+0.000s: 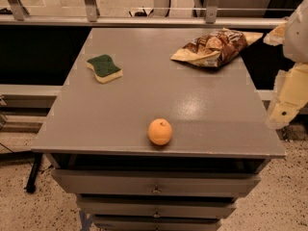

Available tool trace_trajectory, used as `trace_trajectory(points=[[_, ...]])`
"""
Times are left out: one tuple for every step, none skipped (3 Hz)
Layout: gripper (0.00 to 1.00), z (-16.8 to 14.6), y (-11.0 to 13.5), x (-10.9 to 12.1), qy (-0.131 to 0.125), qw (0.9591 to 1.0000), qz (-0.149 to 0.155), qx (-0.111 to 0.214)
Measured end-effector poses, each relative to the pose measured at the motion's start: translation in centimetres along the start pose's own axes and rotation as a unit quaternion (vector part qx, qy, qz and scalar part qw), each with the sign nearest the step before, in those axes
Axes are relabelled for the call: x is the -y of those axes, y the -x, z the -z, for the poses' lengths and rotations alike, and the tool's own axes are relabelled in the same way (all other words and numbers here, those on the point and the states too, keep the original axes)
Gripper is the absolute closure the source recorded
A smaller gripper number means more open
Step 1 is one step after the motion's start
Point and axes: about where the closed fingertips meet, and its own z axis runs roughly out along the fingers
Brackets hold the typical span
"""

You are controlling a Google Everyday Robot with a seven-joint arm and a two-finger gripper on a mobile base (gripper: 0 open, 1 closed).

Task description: Move brown chip bag near sponge

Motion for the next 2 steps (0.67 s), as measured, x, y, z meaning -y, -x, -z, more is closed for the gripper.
trace_trajectory(points=[[0.0, 0.0, 0.0, 0.1, -0.003, 1.0, 0.0, 0.001], [0.0, -1.0, -0.1, 1.7, -0.013, 0.9998, -0.007, 0.011]])
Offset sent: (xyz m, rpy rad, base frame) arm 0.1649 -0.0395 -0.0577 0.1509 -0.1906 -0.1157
